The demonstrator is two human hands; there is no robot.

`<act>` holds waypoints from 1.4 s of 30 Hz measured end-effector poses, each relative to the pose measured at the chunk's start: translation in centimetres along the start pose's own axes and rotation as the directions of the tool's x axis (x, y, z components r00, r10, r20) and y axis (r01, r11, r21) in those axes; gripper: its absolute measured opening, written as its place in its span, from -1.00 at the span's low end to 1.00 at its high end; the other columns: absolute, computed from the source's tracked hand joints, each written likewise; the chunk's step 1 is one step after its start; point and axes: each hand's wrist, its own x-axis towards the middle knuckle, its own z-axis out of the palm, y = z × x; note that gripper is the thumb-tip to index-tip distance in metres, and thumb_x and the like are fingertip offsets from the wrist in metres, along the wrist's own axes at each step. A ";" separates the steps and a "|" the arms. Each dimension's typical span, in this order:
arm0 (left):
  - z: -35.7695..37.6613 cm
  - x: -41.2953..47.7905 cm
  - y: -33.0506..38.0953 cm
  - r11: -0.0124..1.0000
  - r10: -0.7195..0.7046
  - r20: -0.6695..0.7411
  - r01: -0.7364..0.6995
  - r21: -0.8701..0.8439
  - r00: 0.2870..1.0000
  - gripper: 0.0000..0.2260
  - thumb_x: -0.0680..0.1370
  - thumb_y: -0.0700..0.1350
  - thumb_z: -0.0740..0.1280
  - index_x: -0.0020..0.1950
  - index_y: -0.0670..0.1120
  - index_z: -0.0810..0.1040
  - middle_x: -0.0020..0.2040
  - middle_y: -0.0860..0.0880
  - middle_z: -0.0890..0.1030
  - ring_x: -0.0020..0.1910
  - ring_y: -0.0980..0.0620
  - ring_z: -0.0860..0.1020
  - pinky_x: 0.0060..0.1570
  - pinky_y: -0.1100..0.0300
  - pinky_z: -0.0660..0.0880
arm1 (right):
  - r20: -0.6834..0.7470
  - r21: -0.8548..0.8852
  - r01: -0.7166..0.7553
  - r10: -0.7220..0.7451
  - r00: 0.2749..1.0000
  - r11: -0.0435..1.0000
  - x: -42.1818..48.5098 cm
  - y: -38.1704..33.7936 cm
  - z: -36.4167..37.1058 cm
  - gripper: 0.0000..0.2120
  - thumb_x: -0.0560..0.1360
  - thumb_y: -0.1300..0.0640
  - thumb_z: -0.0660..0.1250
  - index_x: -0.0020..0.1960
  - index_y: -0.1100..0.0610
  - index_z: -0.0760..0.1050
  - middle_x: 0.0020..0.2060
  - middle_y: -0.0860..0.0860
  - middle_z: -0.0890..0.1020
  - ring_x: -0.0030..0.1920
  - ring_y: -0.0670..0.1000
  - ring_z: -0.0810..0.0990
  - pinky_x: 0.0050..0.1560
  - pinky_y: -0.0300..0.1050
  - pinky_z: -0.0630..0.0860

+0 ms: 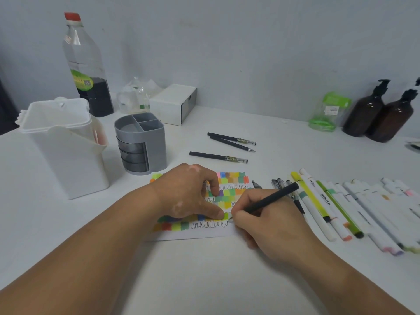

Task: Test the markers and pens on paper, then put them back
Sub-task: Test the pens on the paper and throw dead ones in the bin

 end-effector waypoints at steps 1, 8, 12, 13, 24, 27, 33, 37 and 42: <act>0.0 0.0 0.0 1.000 0.001 -0.001 -0.001 -0.001 1.000 -0.63 0.31 0.32 0.54 -0.02 0.18 0.57 -0.24 0.16 0.48 -0.27 0.15 0.45 -0.34 0.21 0.29 | -0.001 0.001 -0.004 0.004 1.000 1.000 0.0 0.0 0.0 -0.90 0.44 0.18 0.39 -0.24 0.04 0.61 -0.48 0.08 0.64 -0.52 -0.04 0.58 -0.44 -0.19 0.54; 0.1 0.1 -0.1 1.000 0.002 -0.002 -0.002 -0.014 1.000 -0.63 0.31 0.31 0.55 -0.05 0.17 0.56 -0.26 0.17 0.47 -0.29 0.15 0.44 -0.34 0.21 0.30 | -0.008 -0.012 -0.013 0.012 1.000 1.000 0.0 0.1 -0.2 -0.90 0.43 0.17 0.38 -0.25 0.04 0.59 -0.48 0.07 0.64 -0.53 -0.04 0.58 -0.45 -0.24 0.51; 0.1 0.1 -0.1 1.000 -0.001 0.000 0.001 -0.011 1.000 -0.63 0.31 0.31 0.54 -0.03 0.18 0.57 -0.25 0.16 0.47 -0.29 0.15 0.45 -0.34 0.21 0.30 | -0.024 -0.019 -0.021 0.021 0.999 1.000 0.1 -0.1 -0.3 -0.90 0.43 0.18 0.38 -0.25 0.05 0.59 -0.48 0.06 0.65 -0.53 -0.05 0.58 -0.45 -0.24 0.49; 0.1 0.2 -0.2 1.000 0.000 -0.001 0.000 -0.014 1.000 -0.63 0.31 0.31 0.54 -0.03 0.17 0.57 -0.26 0.17 0.48 -0.29 0.15 0.45 -0.35 0.21 0.30 | -0.030 -0.024 -0.025 0.025 0.999 0.999 0.0 -0.1 -0.3 -0.91 0.42 0.18 0.38 -0.26 0.05 0.59 -0.49 0.05 0.64 -0.53 -0.06 0.58 -0.44 -0.22 0.49; -0.8 0.0 -0.5 0.943 -0.063 -0.225 -0.016 -0.334 0.972 -0.93 0.59 -0.02 0.28 -0.04 0.12 0.40 -0.14 0.07 0.61 -0.22 0.09 0.54 -0.26 0.08 0.48 | -0.337 0.448 0.148 0.013 0.941 0.882 0.6 -0.4 -3.5 -0.83 0.50 0.25 0.48 -0.26 0.10 0.64 -0.45 0.08 0.64 -0.48 -0.02 0.55 -0.47 -0.26 0.48; -0.4 -0.3 0.0 0.879 -0.048 -0.217 -0.062 -0.474 0.975 -0.84 0.62 -0.13 0.24 -0.05 0.15 0.45 -0.17 0.16 0.61 -0.30 0.24 0.54 -0.27 0.13 0.43 | -0.289 0.597 0.165 0.018 0.957 0.785 0.8 -0.1 -4.0 -0.80 0.52 0.32 0.42 -0.23 0.11 0.68 -0.41 0.10 0.62 -0.41 -0.01 0.57 -0.42 -0.23 0.51; 0.1 -0.5 0.9 0.814 -0.038 -0.265 -0.124 -0.568 0.963 -0.86 0.46 0.03 0.51 -0.02 0.22 0.65 -0.05 0.18 0.69 -0.02 0.14 0.66 0.02 0.11 0.60 | -0.202 0.751 0.162 -0.011 0.979 0.640 1.1 0.4 -5.1 -0.90 0.38 0.20 0.38 -0.28 0.08 0.64 -0.36 0.16 0.64 -0.40 0.03 0.57 -0.43 -0.17 0.52; -0.1 -0.8 1.4 0.777 -0.047 -0.227 -0.107 -0.620 0.973 -0.78 0.29 0.07 0.56 -0.08 0.19 0.71 -0.09 0.10 0.72 -0.07 0.05 0.70 0.04 0.00 0.65 | -0.205 0.654 0.199 -0.082 0.975 0.730 1.1 0.5 -4.9 -0.95 0.39 0.15 0.45 -0.24 0.12 0.66 -0.36 0.12 0.64 -0.40 0.03 0.57 -0.39 -0.17 0.52; -0.1 -0.9 1.7 0.774 -0.035 -0.210 -0.107 -0.625 0.977 -0.79 0.29 0.04 0.57 -0.10 0.24 0.72 -0.11 0.15 0.73 -0.08 0.11 0.71 -0.03 0.11 0.65 | -0.186 0.645 0.190 -0.090 0.978 0.740 1.2 0.6 -4.5 -0.96 0.38 0.16 0.45 -0.23 0.11 0.67 -0.38 0.09 0.65 -0.41 0.01 0.58 -0.39 -0.18 0.52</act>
